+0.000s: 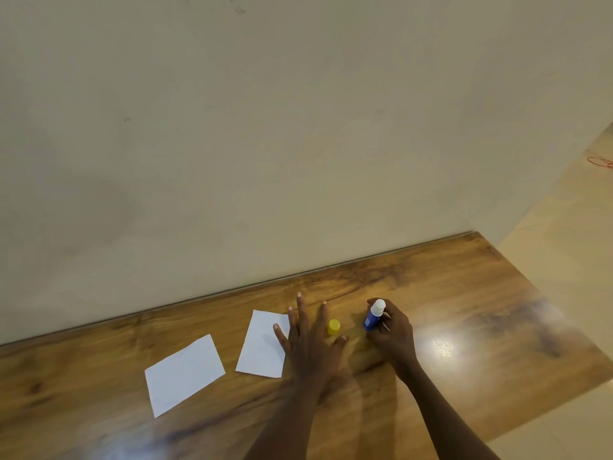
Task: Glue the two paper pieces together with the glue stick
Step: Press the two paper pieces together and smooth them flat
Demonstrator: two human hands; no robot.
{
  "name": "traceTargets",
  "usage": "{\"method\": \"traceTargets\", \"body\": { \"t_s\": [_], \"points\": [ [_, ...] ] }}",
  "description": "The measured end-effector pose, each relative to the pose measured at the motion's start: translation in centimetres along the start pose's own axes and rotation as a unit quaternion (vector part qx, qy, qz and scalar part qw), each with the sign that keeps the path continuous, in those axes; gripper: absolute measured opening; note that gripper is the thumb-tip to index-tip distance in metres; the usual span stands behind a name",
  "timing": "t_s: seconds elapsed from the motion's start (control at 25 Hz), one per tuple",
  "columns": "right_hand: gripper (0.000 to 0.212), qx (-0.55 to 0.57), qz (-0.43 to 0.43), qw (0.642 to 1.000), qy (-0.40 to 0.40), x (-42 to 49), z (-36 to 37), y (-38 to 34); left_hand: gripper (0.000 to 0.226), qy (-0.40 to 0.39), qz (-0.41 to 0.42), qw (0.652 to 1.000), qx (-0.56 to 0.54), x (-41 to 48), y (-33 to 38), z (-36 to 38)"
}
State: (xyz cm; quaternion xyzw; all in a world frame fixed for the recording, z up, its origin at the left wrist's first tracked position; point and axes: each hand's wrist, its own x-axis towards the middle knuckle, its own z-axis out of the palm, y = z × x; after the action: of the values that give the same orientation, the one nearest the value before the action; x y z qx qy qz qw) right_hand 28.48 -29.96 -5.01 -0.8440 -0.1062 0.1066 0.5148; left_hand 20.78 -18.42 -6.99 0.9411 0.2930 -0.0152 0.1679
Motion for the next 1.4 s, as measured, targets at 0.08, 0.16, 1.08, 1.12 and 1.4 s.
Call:
{"method": "traceTargets", "body": {
  "t_s": [0.08,0.16,1.08,1.12,1.4],
  "points": [
    [0.054,0.03,-0.018,0.999,0.032,-0.2,-0.5,-0.6,0.08,-0.011,0.002,1.0,-0.001,0.1,0.0,-0.9],
    [0.054,0.053,-0.067,0.987,0.139,-1.1,-0.6,-1.8,0.087,0.031,0.035,0.999,-0.021,0.3,-1.2,-2.1],
    [0.035,-0.431,-0.053,0.885,-0.168,-1.4,12.1,-8.5,0.043,0.089,-0.061,0.992,-0.064,-3.1,-16.6,-8.5],
    [0.028,-0.405,-0.042,0.899,-0.162,-1.2,12.1,-8.6,0.042,0.099,-0.068,0.991,-0.059,-3.2,-17.3,-8.6],
    [0.005,0.012,0.021,0.98,-0.198,-1.7,11.1,-13.9,0.038,0.168,-0.088,0.918,-0.349,-4.2,-18.5,-10.7]
  ]
}}
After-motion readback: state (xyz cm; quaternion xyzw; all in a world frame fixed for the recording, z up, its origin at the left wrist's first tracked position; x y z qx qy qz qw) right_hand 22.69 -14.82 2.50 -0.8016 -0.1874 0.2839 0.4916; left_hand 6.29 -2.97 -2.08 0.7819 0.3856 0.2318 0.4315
